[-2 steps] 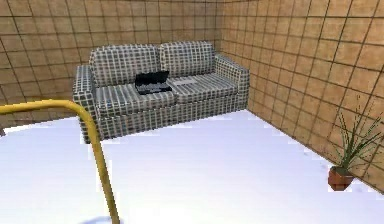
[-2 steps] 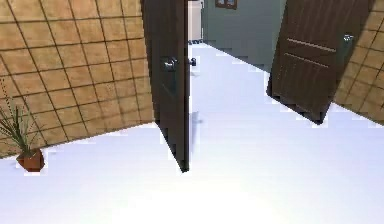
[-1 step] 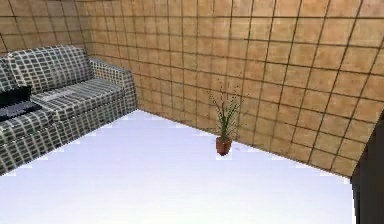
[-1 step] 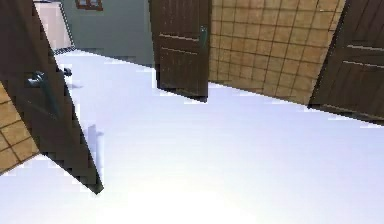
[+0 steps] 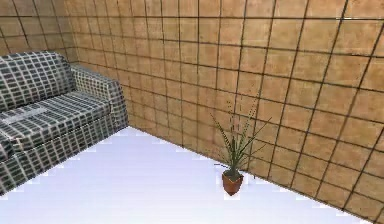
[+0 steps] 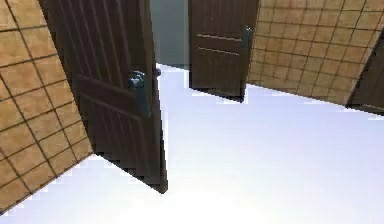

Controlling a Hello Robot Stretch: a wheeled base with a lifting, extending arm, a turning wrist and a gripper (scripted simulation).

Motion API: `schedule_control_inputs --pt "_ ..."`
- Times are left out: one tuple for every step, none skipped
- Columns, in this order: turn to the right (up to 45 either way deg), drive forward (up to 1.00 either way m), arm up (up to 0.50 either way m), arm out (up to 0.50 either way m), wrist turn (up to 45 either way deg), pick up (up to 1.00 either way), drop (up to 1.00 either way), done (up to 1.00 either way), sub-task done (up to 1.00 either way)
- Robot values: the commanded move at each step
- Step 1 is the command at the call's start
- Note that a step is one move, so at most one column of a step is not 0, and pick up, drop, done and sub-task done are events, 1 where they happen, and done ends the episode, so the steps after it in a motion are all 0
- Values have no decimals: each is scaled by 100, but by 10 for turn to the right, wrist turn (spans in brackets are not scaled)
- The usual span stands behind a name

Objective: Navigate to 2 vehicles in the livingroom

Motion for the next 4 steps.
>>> schedule_control_inputs --pt "-450 0 0 0 0 0 0 0 0" --pt "-90 0 0 0 0 0 0 0 0" --pt "0 90 0 0 0 0 0 0 0" --pt "-450 0 0 0 0 0 0 0 0"
